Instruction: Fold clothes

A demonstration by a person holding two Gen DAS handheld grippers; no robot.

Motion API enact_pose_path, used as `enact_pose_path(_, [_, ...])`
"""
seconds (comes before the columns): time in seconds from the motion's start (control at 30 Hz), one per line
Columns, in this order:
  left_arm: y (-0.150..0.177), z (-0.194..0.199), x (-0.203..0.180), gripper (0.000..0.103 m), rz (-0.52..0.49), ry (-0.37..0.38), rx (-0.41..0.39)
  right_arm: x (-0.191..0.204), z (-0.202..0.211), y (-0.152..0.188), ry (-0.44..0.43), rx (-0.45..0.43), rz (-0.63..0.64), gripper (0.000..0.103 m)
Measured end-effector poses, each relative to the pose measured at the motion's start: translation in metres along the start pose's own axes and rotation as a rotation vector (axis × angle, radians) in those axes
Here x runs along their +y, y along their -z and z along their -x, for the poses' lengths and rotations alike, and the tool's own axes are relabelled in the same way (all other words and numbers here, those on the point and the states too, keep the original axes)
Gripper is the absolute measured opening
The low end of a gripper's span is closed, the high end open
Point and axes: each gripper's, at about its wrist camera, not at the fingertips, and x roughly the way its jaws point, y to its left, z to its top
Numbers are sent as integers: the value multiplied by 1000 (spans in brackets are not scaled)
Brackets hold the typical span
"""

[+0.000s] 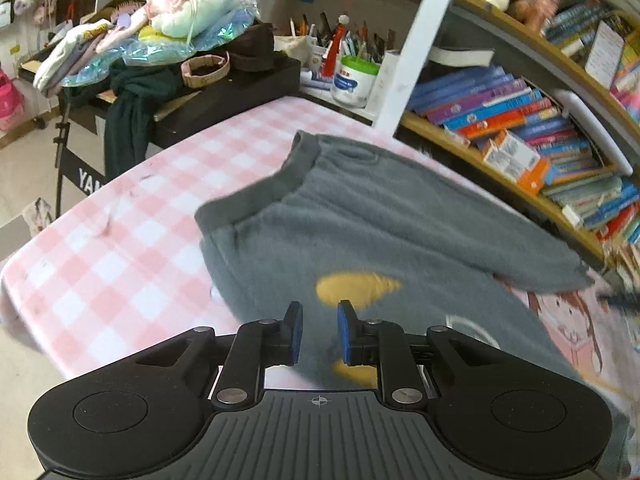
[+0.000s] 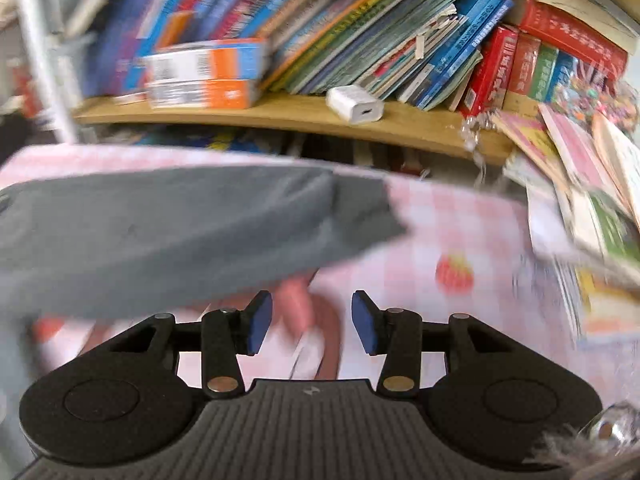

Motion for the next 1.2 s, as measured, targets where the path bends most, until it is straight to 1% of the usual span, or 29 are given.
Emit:
enact_pose_path(0.13, [-16,-30,13,20,-8,31,11,21,64,59,-26,0,14,42])
enact_pose_path(0.23, [-26,-51,21,20,-26,66,20,39,99,103,-16,30,-8,39])
enact_pose_path(0.33, [-34,-67,26,19,-49,82,21,58,116,136,-9,70,-57,27])
enact_pose_path(0.37, [-36,-72,31,19,-32,83,32,63,120,147,-3,83,-84,25])
enact_pose_path(0.4, [-37,-77,36,18,-16,85,44,66,121,154,7,94,-107,23])
enact_pose_path(0.47, [-41,-87,45,18,17,88,67,68,122,164,43,115,-154,23])
enact_pose_path(0.5, [-43,-93,50,17,29,91,79,67,122,168,63,123,-181,23])
enact_pose_path(0.53, [-44,-97,54,14,24,100,89,65,121,171,88,131,-209,23])
enact_pose_path(0.57, [-45,-96,59,12,35,90,88,62,120,174,113,138,-236,22])
enact_pose_path(0.6, [-46,-96,64,3,46,79,86,59,119,177,136,142,-260,19])
enact_pose_path(0.63, [-47,-96,69,0,57,68,84,56,118,179,151,141,-283,16])
enact_pose_path(0.7, [-49,-95,79,2,80,51,81,51,118,181,159,122,-305,15])
enact_pose_path(0.73, [-48,-93,84,2,92,62,85,48,117,180,164,115,-311,14])
enact_pose_path(0.77, [-47,-91,87,2,100,71,89,43,115,179,171,107,-315,11])
enact_pose_path(0.8, [-45,-88,86,1,83,73,97,37,113,178,178,99,-320,7])
enact_pose_path(0.83, [-42,-84,84,1,66,78,102,32,112,177,185,91,-325,7])
enact_pose_path(0.9, [-37,-78,78,2,27,113,90,21,108,174,214,84,-329,6])
enact_pose_path(0.97, [-32,-74,74,2,-11,132,83,10,104,169,251,82,-330,6])
enact_pose_path(1.07, [-29,-77,77,2,-7,148,85,1,99,163,248,93,-335,6])
enact_pose_path(1.13, [-31,-80,82,3,8,152,81,4,97,162,258,98,-313,7])
enact_pose_path(1.2, [-32,-81,85,3,17,137,67,9,97,162,247,93,-306,10])
